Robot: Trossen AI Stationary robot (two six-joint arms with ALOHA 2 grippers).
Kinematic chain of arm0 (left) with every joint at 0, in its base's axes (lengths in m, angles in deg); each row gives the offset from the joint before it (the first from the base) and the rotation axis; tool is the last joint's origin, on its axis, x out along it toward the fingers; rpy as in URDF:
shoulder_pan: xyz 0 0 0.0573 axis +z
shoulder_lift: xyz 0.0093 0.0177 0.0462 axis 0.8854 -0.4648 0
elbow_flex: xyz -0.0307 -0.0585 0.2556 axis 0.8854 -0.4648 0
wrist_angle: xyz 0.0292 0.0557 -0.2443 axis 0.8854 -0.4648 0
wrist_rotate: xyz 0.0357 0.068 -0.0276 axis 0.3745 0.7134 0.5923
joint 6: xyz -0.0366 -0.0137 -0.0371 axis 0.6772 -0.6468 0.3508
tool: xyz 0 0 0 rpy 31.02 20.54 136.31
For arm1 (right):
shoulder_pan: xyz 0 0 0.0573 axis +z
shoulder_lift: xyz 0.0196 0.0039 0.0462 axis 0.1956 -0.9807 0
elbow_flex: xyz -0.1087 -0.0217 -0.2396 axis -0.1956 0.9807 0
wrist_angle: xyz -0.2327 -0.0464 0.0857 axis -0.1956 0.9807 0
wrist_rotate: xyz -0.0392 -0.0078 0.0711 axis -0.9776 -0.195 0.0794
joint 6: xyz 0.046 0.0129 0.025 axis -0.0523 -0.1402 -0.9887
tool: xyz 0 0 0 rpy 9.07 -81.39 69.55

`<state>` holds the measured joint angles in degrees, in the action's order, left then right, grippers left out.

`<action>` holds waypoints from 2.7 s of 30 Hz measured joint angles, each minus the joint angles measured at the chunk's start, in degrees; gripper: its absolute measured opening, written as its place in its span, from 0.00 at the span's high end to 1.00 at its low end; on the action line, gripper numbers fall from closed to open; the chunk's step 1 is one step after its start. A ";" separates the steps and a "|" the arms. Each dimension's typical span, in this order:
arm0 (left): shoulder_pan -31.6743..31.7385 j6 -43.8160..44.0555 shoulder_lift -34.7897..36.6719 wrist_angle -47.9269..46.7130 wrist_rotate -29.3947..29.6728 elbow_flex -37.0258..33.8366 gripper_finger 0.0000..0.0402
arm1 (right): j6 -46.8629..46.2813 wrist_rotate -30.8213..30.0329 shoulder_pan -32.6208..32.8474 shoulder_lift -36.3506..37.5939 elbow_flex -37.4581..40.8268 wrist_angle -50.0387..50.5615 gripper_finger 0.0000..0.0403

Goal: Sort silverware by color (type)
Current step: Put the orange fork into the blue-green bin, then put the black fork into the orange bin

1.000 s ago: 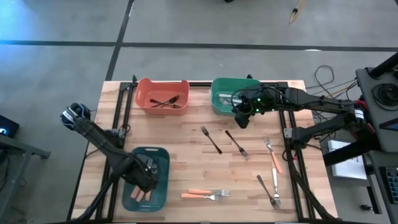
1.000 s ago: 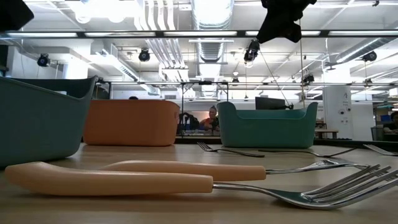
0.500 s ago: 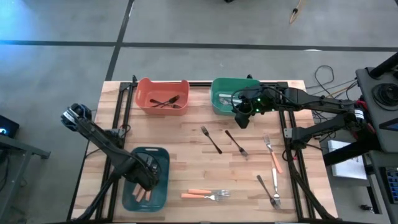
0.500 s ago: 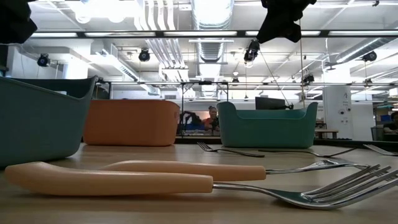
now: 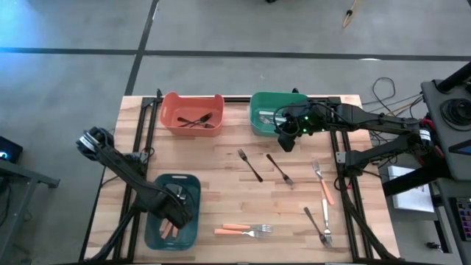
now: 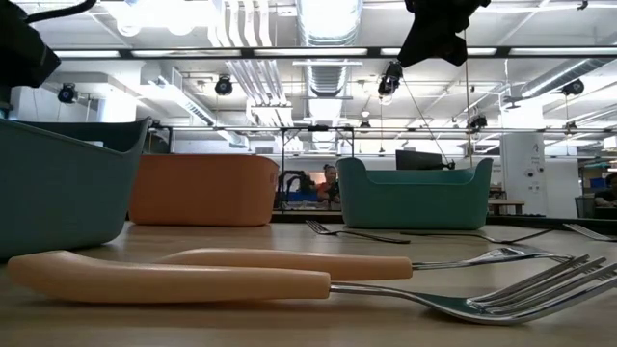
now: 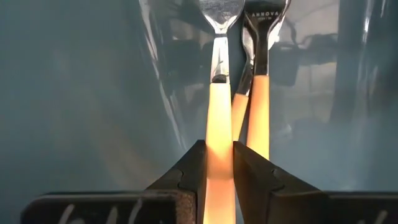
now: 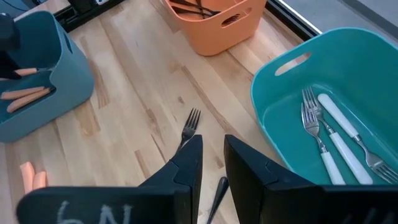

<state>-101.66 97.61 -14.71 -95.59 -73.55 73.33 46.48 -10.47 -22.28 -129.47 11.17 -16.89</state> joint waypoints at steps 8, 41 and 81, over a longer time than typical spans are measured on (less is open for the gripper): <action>0.00 -1.31 -1.11 1.09 -0.20 0.00 0.88 | 0.00 0.00 -0.02 0.01 0.00 -0.02 0.85; -0.02 -2.01 -2.43 1.67 -0.25 0.18 0.81 | 0.17 0.03 0.00 0.00 0.00 -0.02 0.85; 11.72 -59.13 0.33 -30.28 26.95 30.94 0.97 | -16.01 6.40 1.57 0.00 0.00 -11.10 0.85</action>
<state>-89.94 38.48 -14.38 -125.88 -46.59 104.27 30.47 -4.07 -20.72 -129.47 11.17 -27.99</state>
